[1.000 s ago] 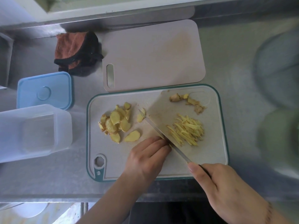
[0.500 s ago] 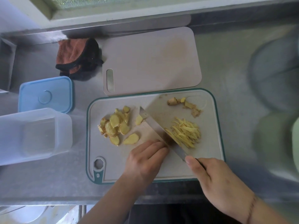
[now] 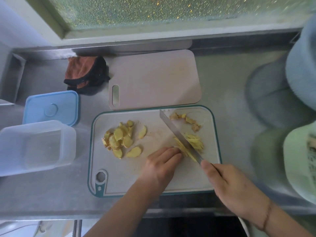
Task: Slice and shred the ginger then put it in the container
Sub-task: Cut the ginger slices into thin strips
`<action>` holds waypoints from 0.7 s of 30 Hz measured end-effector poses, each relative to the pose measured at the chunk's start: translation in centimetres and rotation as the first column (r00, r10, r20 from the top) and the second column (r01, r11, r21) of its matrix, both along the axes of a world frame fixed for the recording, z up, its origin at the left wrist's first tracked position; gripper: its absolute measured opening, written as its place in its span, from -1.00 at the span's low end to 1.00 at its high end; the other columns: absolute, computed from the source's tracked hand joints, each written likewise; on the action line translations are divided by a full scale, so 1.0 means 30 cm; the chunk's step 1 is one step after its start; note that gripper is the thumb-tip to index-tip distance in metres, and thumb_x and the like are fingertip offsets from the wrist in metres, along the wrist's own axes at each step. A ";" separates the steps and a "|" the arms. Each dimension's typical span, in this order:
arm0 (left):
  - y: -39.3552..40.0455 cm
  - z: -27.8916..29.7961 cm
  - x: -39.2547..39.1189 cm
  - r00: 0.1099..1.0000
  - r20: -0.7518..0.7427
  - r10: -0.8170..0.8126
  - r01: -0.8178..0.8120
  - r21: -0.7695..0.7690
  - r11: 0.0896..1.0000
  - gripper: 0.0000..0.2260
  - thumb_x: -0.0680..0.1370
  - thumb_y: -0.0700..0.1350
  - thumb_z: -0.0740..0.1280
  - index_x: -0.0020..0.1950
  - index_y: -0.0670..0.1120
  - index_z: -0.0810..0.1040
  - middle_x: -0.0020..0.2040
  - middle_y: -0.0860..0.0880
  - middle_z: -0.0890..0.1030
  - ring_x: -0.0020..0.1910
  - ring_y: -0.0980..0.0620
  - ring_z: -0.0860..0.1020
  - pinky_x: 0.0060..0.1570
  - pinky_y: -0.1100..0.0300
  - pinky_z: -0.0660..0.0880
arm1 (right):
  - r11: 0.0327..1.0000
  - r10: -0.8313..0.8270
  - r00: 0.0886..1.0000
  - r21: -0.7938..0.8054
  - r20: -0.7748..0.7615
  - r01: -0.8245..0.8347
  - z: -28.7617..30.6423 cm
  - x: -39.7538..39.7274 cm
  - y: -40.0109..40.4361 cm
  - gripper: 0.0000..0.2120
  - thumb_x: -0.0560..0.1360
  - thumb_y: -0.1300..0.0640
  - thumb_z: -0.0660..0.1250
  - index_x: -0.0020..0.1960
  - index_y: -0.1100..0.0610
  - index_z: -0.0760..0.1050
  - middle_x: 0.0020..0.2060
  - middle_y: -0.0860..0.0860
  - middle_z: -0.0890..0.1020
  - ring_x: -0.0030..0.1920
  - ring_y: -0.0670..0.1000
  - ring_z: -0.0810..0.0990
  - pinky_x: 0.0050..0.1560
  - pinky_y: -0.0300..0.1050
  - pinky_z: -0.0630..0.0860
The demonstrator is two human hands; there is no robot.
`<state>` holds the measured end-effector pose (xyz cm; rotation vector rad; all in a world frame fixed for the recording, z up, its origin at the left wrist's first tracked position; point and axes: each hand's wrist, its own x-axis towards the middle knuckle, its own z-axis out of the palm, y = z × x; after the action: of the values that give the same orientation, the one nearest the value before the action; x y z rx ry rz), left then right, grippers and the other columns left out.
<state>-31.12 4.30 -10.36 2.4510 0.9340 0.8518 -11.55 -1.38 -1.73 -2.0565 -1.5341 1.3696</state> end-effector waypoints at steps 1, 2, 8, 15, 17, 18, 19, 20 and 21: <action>-0.014 0.003 -0.022 0.999 0.024 0.027 -0.028 0.014 1.000 -0.88 0.49 -0.43 0.43 -0.05 -0.27 0.68 0.00 -0.15 0.67 -0.04 -0.10 0.64 -0.02 0.08 0.61 | 0.999 0.042 0.998 0.000 0.041 -0.042 0.004 -0.002 -0.002 -0.33 0.36 -0.51 -0.14 -0.42 0.10 0.22 -0.58 -0.04 0.33 -0.53 -0.08 0.30 -0.46 -0.18 0.23; -0.031 0.014 -0.050 0.996 0.060 0.062 -0.063 0.022 0.998 -0.88 0.51 -0.42 0.38 -0.08 -0.26 0.68 -0.01 -0.13 0.65 -0.05 -0.09 0.63 -0.05 0.10 0.59 | 0.996 0.090 0.992 -0.004 0.089 -0.090 0.015 -0.006 -0.004 -0.33 0.38 -0.49 -0.17 -0.41 0.08 0.25 -0.57 -0.03 0.37 -0.52 -0.07 0.34 -0.45 -0.19 0.25; -0.076 0.175 -0.114 0.974 0.137 0.178 -0.186 0.048 0.981 -0.82 0.46 -0.32 0.29 -0.04 -0.07 0.54 -0.05 0.00 0.51 -0.04 -0.05 0.50 0.03 0.17 0.42 | 0.915 0.327 0.803 0.044 0.499 -0.400 0.037 -0.017 -0.021 -0.23 0.29 -0.47 -0.54 -0.10 -0.08 0.29 -0.33 -0.10 0.50 -0.33 -0.09 0.52 -0.29 -0.19 0.51; -0.015 0.219 0.005 0.944 -0.327 0.032 -0.092 -0.170 0.981 -0.77 0.57 0.16 0.28 -0.11 0.06 0.64 -0.07 0.14 0.60 -0.01 0.07 0.51 0.09 0.08 0.40 | 0.838 0.457 0.646 -0.053 0.611 -0.543 0.072 -0.044 -0.017 -0.44 0.51 -0.39 -0.17 0.04 0.02 0.35 -0.12 -0.02 0.61 -0.17 0.03 0.63 -0.28 -0.13 0.42; -0.002 0.229 0.031 0.918 -0.396 0.011 -0.110 -0.228 0.967 -0.69 0.58 0.22 0.20 -0.03 0.08 0.63 0.00 0.15 0.59 0.05 0.07 0.48 0.13 0.12 0.28 | 0.839 0.452 0.643 -0.051 0.618 -0.541 0.084 -0.047 -0.017 -0.46 0.53 -0.38 -0.13 0.05 0.02 0.36 -0.14 -0.01 0.59 -0.21 0.03 0.59 -0.28 -0.12 0.41; 0.007 0.239 0.045 0.903 -0.430 -0.004 -0.122 -0.264 0.957 -0.65 0.58 0.26 0.14 0.02 0.09 0.62 0.05 0.15 0.58 0.10 0.08 0.45 0.16 0.12 0.23 | 0.844 0.448 0.650 -0.049 0.614 -0.535 0.088 -0.046 -0.015 -0.46 0.53 -0.38 -0.12 0.05 0.02 0.37 -0.15 -0.01 0.57 -0.23 0.02 0.57 -0.26 -0.11 0.43; 0.015 0.250 0.059 0.881 -0.473 -0.017 -0.135 -0.284 0.949 -0.59 0.58 0.28 0.07 0.07 0.10 0.61 0.10 0.16 0.56 0.14 0.08 0.42 0.18 0.10 0.19 | 0.847 0.443 0.655 -0.047 0.612 -0.529 0.090 -0.047 -0.014 -0.46 0.53 -0.38 -0.11 0.06 0.03 0.37 -0.14 -0.01 0.57 -0.21 0.03 0.58 -0.24 -0.10 0.44; 0.024 0.259 0.071 0.857 -0.514 -0.029 -0.146 -0.296 0.944 -0.54 0.58 0.30 0.01 0.12 0.11 0.60 0.15 0.17 0.54 0.18 0.09 0.39 0.21 0.08 0.17 | 0.850 0.434 0.658 -0.038 0.615 -0.526 0.091 -0.046 -0.011 -0.45 0.53 -0.37 -0.11 0.07 0.04 0.38 -0.12 0.00 0.59 -0.17 0.04 0.61 -0.23 -0.10 0.45; 0.032 0.266 0.083 0.837 -0.546 -0.036 -0.152 -0.297 0.943 -0.49 0.57 0.31 -0.05 0.17 0.12 0.59 0.19 0.17 0.53 0.21 0.08 0.37 0.23 0.06 0.16 | 0.852 0.428 0.662 -0.031 0.616 -0.522 0.093 -0.046 -0.008 -0.45 0.54 -0.37 -0.11 0.07 0.05 0.39 -0.09 0.01 0.61 -0.13 0.05 0.63 -0.22 -0.09 0.45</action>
<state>-28.63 5.25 -2.37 2.3973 1.2300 -0.0294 -12.92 -1.63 1.07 -2.2005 -2.5102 0.6643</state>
